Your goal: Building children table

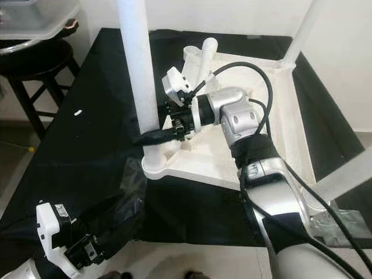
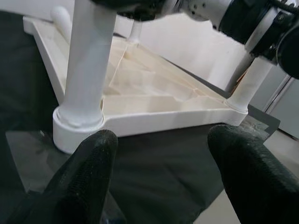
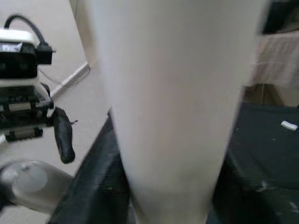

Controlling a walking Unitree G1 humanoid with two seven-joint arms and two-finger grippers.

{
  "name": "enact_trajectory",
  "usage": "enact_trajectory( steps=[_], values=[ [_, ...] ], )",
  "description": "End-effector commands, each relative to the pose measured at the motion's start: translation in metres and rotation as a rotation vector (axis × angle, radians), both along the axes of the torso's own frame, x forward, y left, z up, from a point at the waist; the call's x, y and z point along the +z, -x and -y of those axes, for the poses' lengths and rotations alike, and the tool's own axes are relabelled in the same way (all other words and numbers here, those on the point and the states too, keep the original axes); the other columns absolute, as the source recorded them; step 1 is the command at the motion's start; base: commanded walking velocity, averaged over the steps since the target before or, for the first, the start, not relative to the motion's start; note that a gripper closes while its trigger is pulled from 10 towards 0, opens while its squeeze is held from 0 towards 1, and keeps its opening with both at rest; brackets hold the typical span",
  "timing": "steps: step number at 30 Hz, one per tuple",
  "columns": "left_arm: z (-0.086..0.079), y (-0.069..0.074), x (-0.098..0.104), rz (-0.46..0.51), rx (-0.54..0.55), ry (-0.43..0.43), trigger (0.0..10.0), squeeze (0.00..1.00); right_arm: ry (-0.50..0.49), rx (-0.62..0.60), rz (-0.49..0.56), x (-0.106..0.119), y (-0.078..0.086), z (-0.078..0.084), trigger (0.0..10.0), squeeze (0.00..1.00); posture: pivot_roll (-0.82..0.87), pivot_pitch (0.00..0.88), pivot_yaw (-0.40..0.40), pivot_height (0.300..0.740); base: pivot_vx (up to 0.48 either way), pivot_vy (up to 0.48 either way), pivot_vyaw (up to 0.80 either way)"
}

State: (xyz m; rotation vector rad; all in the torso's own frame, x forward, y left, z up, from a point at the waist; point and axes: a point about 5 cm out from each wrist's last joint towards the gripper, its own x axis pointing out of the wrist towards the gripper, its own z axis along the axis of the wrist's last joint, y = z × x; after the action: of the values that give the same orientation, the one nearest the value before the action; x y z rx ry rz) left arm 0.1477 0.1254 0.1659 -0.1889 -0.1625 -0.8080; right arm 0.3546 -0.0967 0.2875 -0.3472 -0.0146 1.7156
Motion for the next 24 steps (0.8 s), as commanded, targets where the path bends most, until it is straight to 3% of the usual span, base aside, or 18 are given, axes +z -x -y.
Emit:
enact_trajectory(
  steps=[1,10,12,13,14,15,17,18,19,21,24],
  values=[
    [0.001,0.004,0.0,-0.012,-0.014,-0.015,10.0,0.0,0.008,0.04,-0.015,-0.002,0.001,-0.005,0.0,0.0,0.21,0.235,-0.048,0.74,0.0,0.0,0.0],
    [0.002,0.003,-0.001,-0.017,-0.012,-0.012,10.0,0.0,-0.013,-0.01,0.043,-0.013,-0.001,0.002,0.0,0.0,0.18,0.228,-0.059,0.74,0.0,0.0,0.0],
    [0.003,0.002,-0.001,-0.015,-0.011,-0.008,10.0,0.0,-0.066,-0.111,0.027,-0.032,0.013,-0.004,0.0,0.0,0.18,0.227,-0.062,0.74,0.0,0.0,0.0],
    [0.003,0.002,-0.001,-0.015,-0.011,-0.008,10.0,0.0,-0.066,-0.111,0.027,-0.032,0.013,-0.004,0.0,0.0,0.18,0.227,-0.062,0.74,0.0,0.0,0.0],
    [0.002,0.001,-0.001,-0.014,-0.011,-0.007,10.0,0.0,-0.09,-0.239,0.006,-0.049,0.024,-0.015,0.0,0.0,0.16,0.22,-0.059,0.74,0.0,0.0,0.0],
    [0.001,-0.001,-0.002,-0.012,-0.009,-0.006,10.0,0.0,-0.138,-0.744,-0.023,-0.085,0.037,-0.037,0.0,0.0,0.16,0.216,-0.052,0.74,0.0,0.0,0.0],
    [0.001,-0.001,-0.002,-0.012,-0.009,-0.006,10.0,0.0,-0.138,-0.744,-0.023,-0.085,0.037,-0.037,0.0,0.0,0.16,0.216,-0.052,0.74,0.0,0.0,0.0],
    [0.0,-0.003,-0.002,-0.01,-0.009,-0.007,10.0,0.0,-0.176,-0.944,-0.041,-0.098,0.053,-0.04,0.0,0.0,0.15,0.212,-0.041,0.74,0.0,0.0,0.0],
    [0.0,-0.003,-0.002,-0.01,-0.009,-0.007,10.0,0.0,-0.176,-0.944,-0.041,-0.098,0.053,-0.04,0.0,0.0,0.15,0.212,-0.041,0.74,0.0,0.0,0.0],
    [-0.001,-0.008,-0.004,-0.001,-0.007,-0.013,10.0,0.0,-0.194,-1.077,0.022,-0.103,0.071,-0.048,0.0,0.0,0.12,0.174,-0.032,0.74,0.0,0.0,0.0],
    [-0.001,-0.014,-0.005,0.006,-0.003,-0.02,10.0,0.0,-0.203,-1.095,0.074,-0.099,0.067,-0.053,0.0,0.0,0.12,0.161,-0.035,0.74,0.0,0.0,0.0]
  ],
)
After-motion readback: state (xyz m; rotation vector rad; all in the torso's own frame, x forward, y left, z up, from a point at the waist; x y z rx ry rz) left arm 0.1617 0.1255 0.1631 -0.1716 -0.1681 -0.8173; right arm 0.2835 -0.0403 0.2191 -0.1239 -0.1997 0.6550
